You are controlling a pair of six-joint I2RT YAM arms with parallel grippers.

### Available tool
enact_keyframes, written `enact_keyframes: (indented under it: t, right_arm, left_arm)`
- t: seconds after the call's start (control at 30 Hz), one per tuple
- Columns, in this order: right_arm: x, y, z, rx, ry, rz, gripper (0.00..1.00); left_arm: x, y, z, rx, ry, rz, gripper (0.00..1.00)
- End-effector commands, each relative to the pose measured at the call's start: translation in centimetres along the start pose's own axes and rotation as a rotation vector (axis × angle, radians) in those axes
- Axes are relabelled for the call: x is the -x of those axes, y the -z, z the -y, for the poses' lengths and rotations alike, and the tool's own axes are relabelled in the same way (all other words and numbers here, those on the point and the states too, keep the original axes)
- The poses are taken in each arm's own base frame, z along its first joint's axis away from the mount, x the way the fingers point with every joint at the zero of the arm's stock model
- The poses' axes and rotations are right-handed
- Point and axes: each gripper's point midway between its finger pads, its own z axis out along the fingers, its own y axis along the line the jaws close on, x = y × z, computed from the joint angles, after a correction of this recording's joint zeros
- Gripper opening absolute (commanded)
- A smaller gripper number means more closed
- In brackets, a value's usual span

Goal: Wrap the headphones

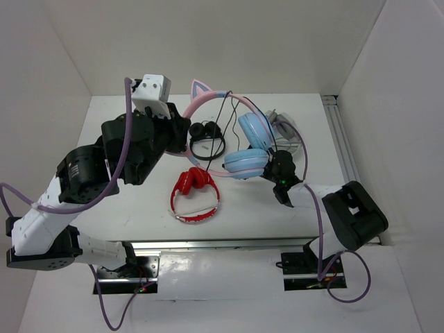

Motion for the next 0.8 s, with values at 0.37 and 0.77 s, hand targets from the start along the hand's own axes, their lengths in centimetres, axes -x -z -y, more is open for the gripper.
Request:
enact_keyframes:
  t: [0.37,0.77]
  right_arm:
    - [1.1,-0.9,-0.4,0.026,0.053,0.04,0.42]
    - [1.2,-0.8,-0.5,0.026,0.052,0.039,0.11]
  left_arm:
    - [5.1,1.6,0.2,-0.043,0.194,0.143,0.0]
    - [5.3,1.6,0.1,-0.037,0.201,0.152,0.0]
